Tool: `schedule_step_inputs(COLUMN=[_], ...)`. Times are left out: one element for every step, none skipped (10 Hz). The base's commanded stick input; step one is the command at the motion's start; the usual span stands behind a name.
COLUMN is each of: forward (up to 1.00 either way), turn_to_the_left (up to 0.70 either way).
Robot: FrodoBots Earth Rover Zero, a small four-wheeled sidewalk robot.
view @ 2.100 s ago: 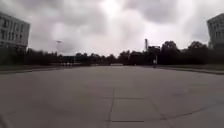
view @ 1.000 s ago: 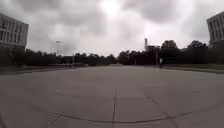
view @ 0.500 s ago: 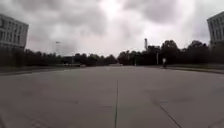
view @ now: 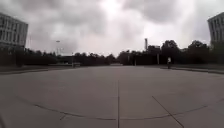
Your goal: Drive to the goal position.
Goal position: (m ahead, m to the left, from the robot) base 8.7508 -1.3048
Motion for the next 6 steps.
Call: schedule_step_inputs(forward=[0.7, 0.7, 0.7, 0.7, 0.7, 0.7], turn_to_the_left=[0.0, 0.0, 0.0, 0.0, 0.0, 0.0])
